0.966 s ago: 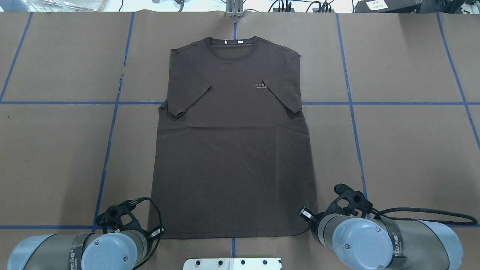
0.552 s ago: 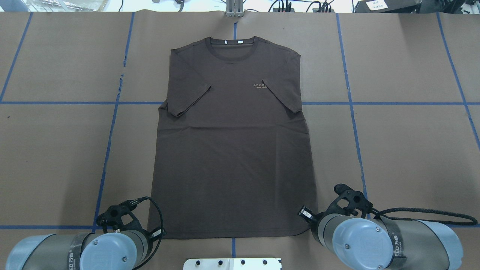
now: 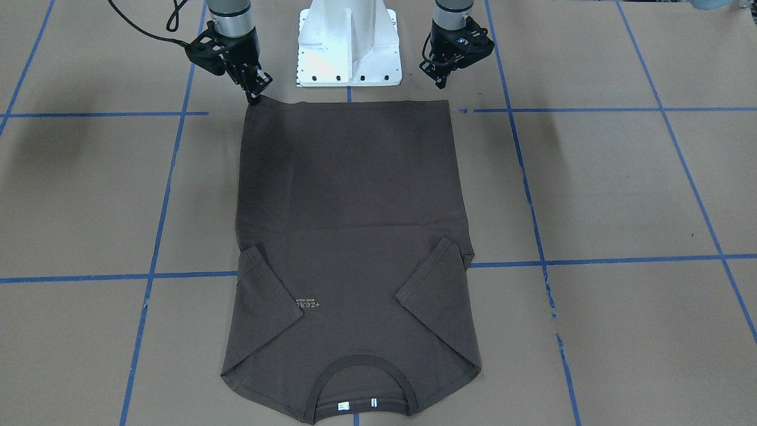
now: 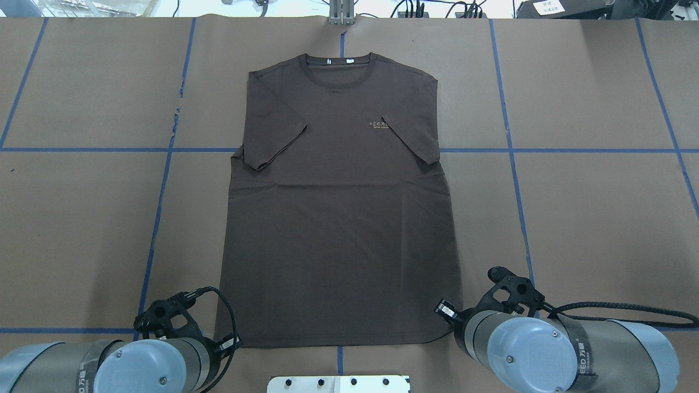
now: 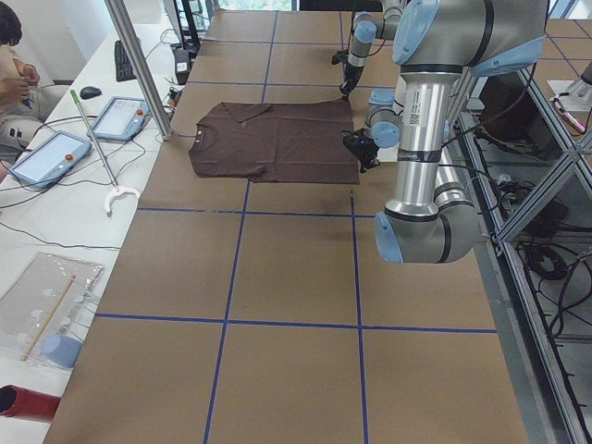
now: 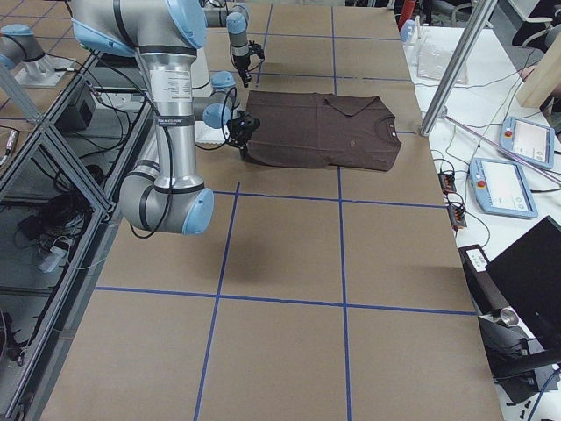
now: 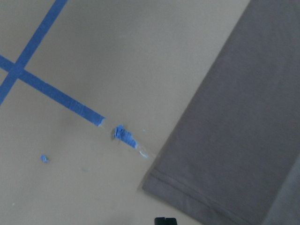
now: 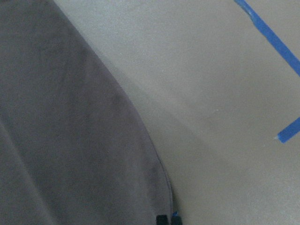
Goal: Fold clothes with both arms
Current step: 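Grasp both bottom hem corners with the left and right grippers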
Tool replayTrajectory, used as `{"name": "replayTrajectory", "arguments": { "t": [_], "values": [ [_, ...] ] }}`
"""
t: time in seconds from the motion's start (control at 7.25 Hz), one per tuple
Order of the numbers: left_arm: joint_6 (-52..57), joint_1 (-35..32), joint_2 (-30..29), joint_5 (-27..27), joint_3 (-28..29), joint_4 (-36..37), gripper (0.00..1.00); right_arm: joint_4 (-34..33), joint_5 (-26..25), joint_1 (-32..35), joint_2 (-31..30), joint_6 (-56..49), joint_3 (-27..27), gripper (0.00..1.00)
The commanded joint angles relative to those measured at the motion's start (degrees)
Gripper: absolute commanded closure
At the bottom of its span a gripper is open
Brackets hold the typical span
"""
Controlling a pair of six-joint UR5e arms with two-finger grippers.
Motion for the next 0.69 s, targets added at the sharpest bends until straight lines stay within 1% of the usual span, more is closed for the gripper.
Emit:
{"name": "replayTrajectory", "arguments": {
  "t": [0.0, 0.14, 0.28, 0.55],
  "values": [
    [0.87, -0.24, -0.16, 0.05, 2.66, -0.48, 0.48, 0.0, -0.03, -0.08, -0.12, 0.05, 0.19, 1.0],
    [2.53, -1.03, 0.1, 0.14, 2.41, -2.74, 0.36, 0.0, -0.12, -0.08, -0.03, -0.04, 0.19, 1.0],
    [2.63, -1.3, 0.11, 0.14, 2.67, -3.2, 0.3, 0.0, -0.03, -0.08, -0.11, -0.04, 0.19, 1.0],
    [2.98, -1.39, 0.02, 0.05, 3.37, -3.64, 0.31, 0.0, -0.03, -0.08, -0.03, -0.04, 0.19, 1.0]
  ]
}}
